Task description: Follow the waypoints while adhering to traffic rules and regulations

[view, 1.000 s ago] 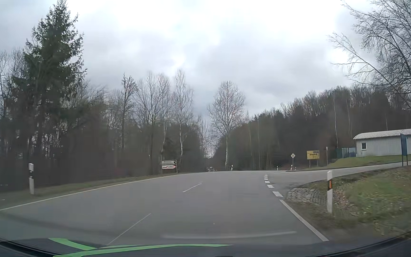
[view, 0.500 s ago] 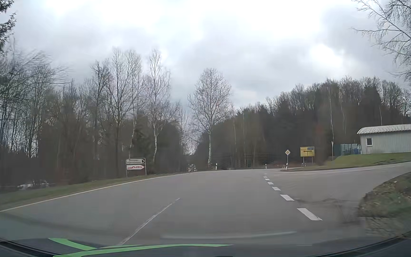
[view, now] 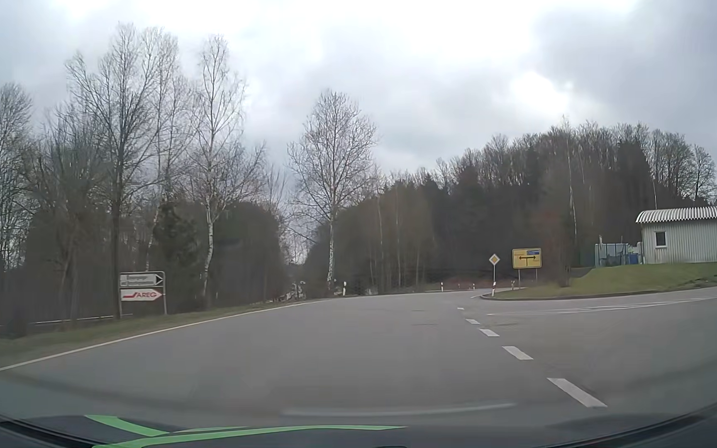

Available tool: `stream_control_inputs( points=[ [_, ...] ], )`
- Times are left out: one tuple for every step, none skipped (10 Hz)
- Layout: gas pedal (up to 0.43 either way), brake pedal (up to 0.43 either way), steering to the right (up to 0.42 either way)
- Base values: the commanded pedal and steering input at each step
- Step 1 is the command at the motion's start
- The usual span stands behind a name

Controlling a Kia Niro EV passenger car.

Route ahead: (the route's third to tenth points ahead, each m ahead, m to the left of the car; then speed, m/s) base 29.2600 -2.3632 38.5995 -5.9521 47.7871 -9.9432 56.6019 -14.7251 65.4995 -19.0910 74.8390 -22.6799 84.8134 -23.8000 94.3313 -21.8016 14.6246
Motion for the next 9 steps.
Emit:
stream_control_inputs(
  points=[
    [0.138,0.000,0.045],
    [0.110,0.000,0.045],
    [0.098,0.000,0.045],
    [0.087,0.000,0.045],
    [0.087,0.000,0.045],
    [0.079,0.000,0.045],
    [0.067,0.000,0.045],
    [0.067,0.000,0.045],
    [0.067,0.000,0.045]
  ],
)
